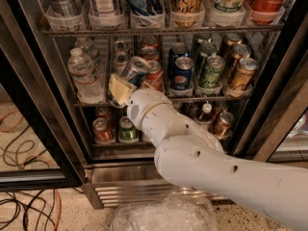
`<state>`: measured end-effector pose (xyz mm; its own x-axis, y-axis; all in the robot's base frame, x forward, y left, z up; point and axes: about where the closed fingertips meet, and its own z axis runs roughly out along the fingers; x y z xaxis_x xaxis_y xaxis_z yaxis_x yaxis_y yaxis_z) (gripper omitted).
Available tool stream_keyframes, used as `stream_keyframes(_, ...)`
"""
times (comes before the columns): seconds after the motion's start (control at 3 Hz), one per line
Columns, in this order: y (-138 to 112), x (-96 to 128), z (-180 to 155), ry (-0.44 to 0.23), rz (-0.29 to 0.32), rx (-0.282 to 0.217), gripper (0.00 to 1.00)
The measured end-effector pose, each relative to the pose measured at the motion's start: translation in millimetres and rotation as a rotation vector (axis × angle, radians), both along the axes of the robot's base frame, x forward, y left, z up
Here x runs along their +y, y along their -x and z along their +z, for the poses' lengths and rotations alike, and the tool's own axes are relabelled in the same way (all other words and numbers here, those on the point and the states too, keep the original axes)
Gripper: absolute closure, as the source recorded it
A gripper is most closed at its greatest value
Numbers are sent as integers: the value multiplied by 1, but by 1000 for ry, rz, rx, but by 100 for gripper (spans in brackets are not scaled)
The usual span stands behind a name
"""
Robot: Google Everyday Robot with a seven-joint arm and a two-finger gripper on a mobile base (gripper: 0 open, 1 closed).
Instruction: Pick redbull can from middle shelf of fridge
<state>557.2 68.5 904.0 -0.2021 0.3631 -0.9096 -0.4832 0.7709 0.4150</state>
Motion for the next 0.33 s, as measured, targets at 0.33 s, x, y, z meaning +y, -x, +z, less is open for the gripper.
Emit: stream_keyframes(0.33,7,7,7,-1,38,-24,100)
